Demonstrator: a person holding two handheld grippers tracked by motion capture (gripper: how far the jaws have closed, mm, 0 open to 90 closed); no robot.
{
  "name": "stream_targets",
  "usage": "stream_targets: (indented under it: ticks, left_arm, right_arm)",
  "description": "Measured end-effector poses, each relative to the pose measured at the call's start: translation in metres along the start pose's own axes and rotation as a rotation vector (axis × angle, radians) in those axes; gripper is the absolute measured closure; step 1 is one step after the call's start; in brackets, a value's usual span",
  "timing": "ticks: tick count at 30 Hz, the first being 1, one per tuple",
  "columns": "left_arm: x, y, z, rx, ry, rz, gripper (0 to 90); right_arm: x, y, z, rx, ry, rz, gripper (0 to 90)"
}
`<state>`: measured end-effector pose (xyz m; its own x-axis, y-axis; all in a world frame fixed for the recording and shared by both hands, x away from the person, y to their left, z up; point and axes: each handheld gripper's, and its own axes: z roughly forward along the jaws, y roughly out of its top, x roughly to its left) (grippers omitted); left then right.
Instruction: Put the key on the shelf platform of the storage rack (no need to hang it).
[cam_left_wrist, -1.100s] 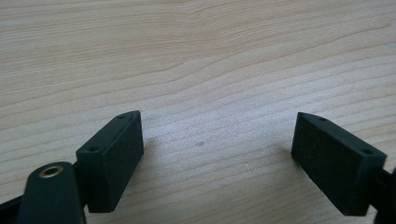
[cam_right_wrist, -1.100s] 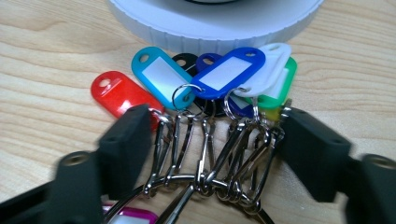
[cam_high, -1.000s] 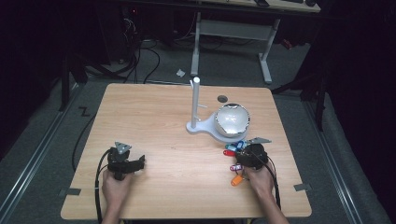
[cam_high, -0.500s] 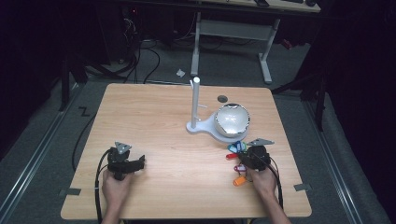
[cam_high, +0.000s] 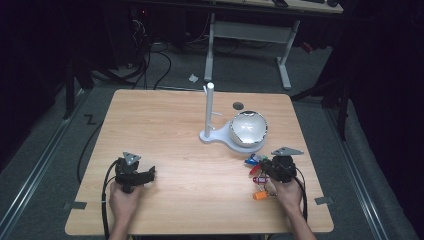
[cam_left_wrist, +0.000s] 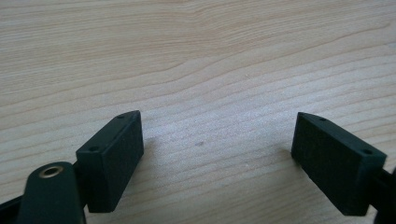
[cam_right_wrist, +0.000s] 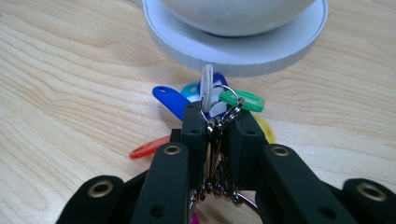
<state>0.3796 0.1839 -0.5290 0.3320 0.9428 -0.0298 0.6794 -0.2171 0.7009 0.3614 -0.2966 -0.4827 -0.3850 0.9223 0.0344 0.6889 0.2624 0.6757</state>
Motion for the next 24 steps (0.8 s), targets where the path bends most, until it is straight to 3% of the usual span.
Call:
stream_targets:
  ticks: [7,24]
  left_arm:
    - [0.0,0.0,0.0,0.0,0.0,0.0,17.2]
    - [0.0,0.0,0.0,0.0,0.0,0.0,17.1]
  right_arm:
    - [-0.004,0.009,-0.024,-0.052,0.016,-0.001,81.3]
    - [-0.009,0.029,-0.062,-0.112,0.039,-0.026,81.5]
